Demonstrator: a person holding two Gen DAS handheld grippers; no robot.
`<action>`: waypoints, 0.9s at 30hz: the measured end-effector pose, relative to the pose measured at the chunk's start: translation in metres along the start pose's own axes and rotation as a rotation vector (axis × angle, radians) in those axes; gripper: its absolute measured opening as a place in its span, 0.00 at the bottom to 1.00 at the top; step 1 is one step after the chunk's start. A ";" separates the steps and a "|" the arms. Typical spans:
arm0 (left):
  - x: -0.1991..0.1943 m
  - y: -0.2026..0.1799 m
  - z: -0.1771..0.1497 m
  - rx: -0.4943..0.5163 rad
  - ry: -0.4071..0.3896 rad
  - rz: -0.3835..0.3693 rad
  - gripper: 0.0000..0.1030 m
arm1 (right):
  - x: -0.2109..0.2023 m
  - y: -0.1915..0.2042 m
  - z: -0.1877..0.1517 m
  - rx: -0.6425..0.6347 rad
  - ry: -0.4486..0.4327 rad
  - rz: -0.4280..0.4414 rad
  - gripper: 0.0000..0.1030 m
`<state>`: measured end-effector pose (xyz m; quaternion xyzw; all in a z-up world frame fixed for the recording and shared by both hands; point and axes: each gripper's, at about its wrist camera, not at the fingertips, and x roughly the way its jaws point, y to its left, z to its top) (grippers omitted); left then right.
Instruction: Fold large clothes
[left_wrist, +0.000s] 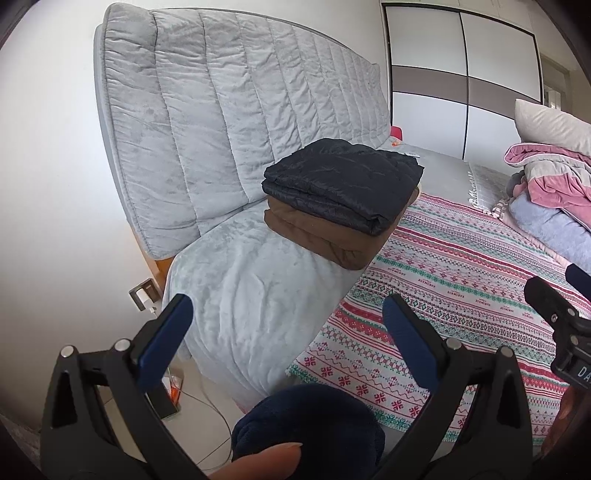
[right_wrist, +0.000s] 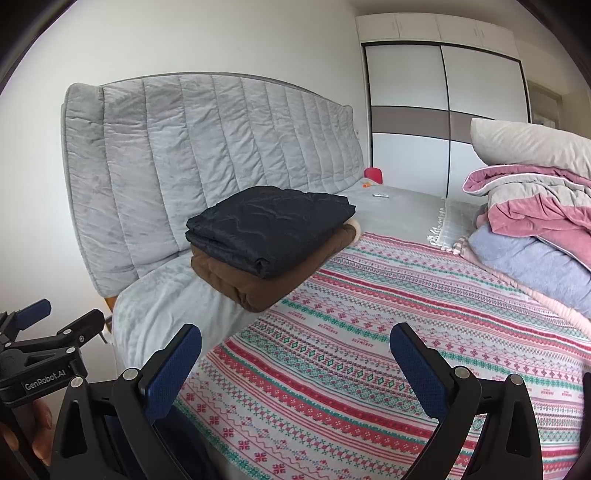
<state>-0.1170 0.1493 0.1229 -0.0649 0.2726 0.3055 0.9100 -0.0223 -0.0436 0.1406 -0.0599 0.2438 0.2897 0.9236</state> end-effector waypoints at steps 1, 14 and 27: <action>0.000 0.000 0.000 0.000 -0.001 0.000 0.99 | 0.000 0.000 0.000 0.001 0.001 0.001 1.00; -0.004 -0.006 -0.001 0.006 -0.009 -0.014 0.99 | 0.000 0.000 -0.001 0.000 0.002 -0.001 1.00; -0.007 -0.012 0.000 0.011 -0.014 -0.019 0.99 | -0.001 0.000 -0.002 0.001 0.004 -0.002 1.00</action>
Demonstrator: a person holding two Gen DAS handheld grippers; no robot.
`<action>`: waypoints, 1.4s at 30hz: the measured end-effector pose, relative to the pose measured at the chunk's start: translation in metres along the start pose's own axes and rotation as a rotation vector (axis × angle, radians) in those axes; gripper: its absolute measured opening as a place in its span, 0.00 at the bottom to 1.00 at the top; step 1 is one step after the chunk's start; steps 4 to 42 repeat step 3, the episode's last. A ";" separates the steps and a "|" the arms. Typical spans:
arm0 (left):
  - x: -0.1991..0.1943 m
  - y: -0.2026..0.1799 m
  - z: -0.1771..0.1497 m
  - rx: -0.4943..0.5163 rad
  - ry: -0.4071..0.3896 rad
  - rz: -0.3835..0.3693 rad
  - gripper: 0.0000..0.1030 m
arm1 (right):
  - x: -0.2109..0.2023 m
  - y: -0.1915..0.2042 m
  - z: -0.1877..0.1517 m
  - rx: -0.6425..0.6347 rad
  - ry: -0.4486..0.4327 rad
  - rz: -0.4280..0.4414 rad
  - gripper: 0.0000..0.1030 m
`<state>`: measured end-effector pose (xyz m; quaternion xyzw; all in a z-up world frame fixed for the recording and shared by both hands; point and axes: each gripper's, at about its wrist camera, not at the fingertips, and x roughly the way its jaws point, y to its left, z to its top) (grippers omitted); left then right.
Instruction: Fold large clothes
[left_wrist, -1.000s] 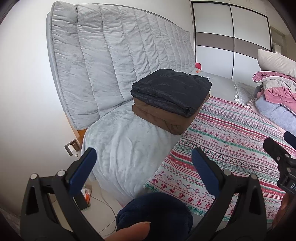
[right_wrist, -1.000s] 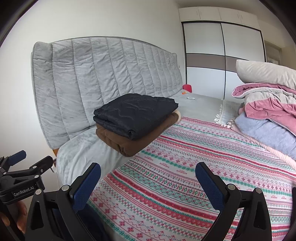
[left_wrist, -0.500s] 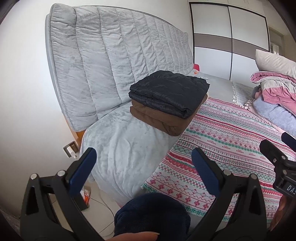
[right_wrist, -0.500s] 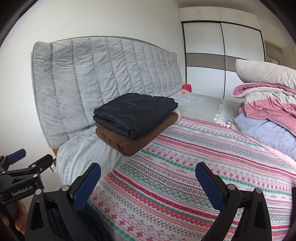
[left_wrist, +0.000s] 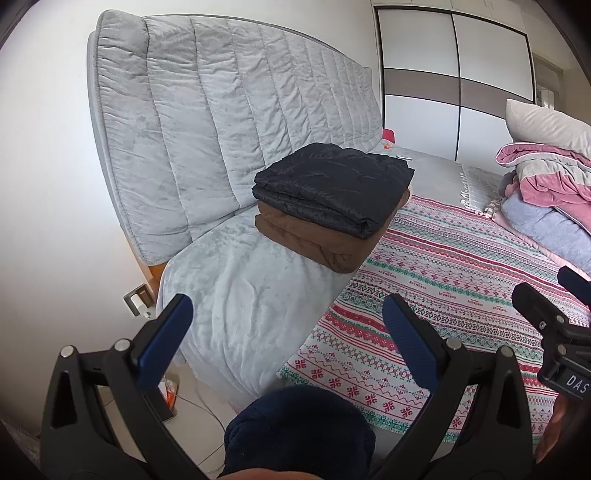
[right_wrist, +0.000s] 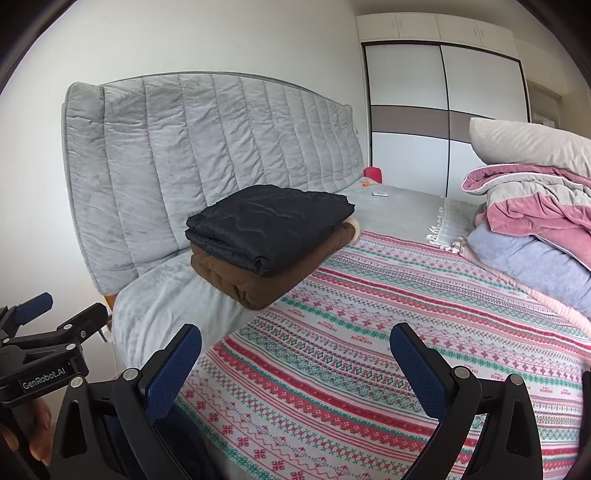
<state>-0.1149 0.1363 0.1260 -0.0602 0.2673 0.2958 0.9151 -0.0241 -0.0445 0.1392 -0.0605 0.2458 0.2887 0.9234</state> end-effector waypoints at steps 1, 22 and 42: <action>0.000 0.000 0.000 0.001 0.001 0.000 0.99 | 0.000 0.000 0.000 0.000 0.000 0.000 1.00; -0.001 -0.001 0.000 0.002 0.002 -0.002 0.99 | 0.000 0.000 0.000 0.000 -0.001 -0.001 1.00; -0.001 -0.001 0.000 0.002 0.002 -0.002 0.99 | 0.000 0.000 0.000 0.000 -0.001 -0.001 1.00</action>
